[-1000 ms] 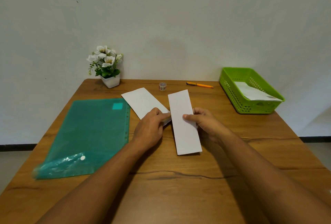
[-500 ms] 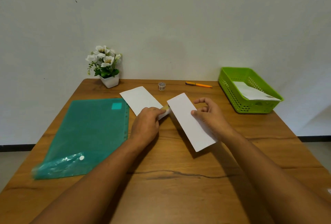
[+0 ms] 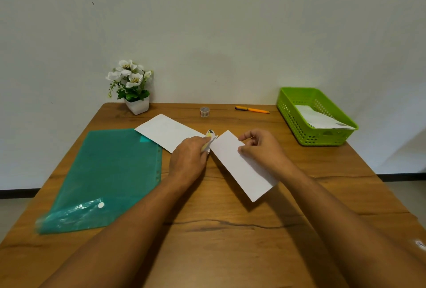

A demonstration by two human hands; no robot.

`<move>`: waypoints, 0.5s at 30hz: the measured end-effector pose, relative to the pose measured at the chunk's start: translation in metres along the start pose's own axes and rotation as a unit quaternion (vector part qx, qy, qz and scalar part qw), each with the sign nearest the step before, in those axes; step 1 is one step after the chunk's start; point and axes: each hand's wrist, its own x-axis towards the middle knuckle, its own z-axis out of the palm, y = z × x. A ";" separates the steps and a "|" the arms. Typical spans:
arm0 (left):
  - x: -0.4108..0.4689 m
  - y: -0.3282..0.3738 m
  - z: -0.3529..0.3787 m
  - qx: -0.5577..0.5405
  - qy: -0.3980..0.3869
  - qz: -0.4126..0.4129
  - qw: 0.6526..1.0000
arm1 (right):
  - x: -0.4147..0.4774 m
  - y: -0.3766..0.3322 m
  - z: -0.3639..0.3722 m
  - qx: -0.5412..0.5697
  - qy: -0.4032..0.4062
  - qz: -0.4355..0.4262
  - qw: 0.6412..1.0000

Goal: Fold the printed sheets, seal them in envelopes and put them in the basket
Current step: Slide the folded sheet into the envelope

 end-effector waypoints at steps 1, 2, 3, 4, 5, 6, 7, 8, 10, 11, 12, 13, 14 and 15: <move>0.000 0.000 0.000 0.000 -0.001 0.000 1.000 | 0.000 -0.001 0.001 -0.004 -0.004 0.001 1.000; 0.000 0.000 0.000 0.001 -0.003 0.002 1.000 | 0.000 -0.001 0.002 -0.008 -0.010 0.002 1.000; -0.001 0.000 0.000 0.001 -0.007 0.004 1.000 | 0.000 -0.002 0.003 -0.011 -0.016 0.003 1.000; -0.002 0.000 0.000 -0.001 -0.012 0.008 1.000 | 0.000 -0.002 0.004 -0.014 -0.022 0.005 1.000; -0.003 0.001 0.000 -0.003 -0.017 0.011 1.000 | 0.000 -0.002 0.006 -0.011 -0.030 0.009 0.999; -0.004 0.001 0.000 -0.006 -0.021 0.014 1.000 | 0.000 -0.002 0.008 -0.005 -0.040 0.014 0.999; -0.005 0.002 0.000 -0.007 -0.025 0.017 1.000 | 0.000 -0.002 0.010 0.004 -0.053 0.022 0.998; -0.006 0.002 -0.001 -0.008 -0.027 0.018 0.999 | 0.000 -0.003 0.012 0.009 -0.066 0.028 0.997; -0.009 0.003 -0.003 -0.012 -0.030 0.024 0.999 | 0.001 -0.004 0.015 0.016 -0.086 0.038 0.995; -0.010 0.004 -0.003 -0.013 -0.034 0.029 0.999 | 0.002 -0.005 0.016 0.018 -0.091 0.042 0.995; -0.011 0.004 -0.004 -0.013 -0.037 0.037 0.999 | 0.003 -0.007 0.017 0.019 -0.095 0.048 0.994; -0.013 0.005 -0.004 -0.013 -0.041 0.044 0.998 | 0.005 -0.008 0.019 0.019 -0.096 0.055 0.994; -0.015 0.006 -0.005 -0.014 -0.043 0.052 0.998 | 0.006 -0.009 0.020 0.018 -0.095 0.062 0.993; -0.016 0.007 -0.006 -0.015 -0.046 0.058 0.997 | 0.008 -0.009 0.021 0.019 -0.092 0.070 0.993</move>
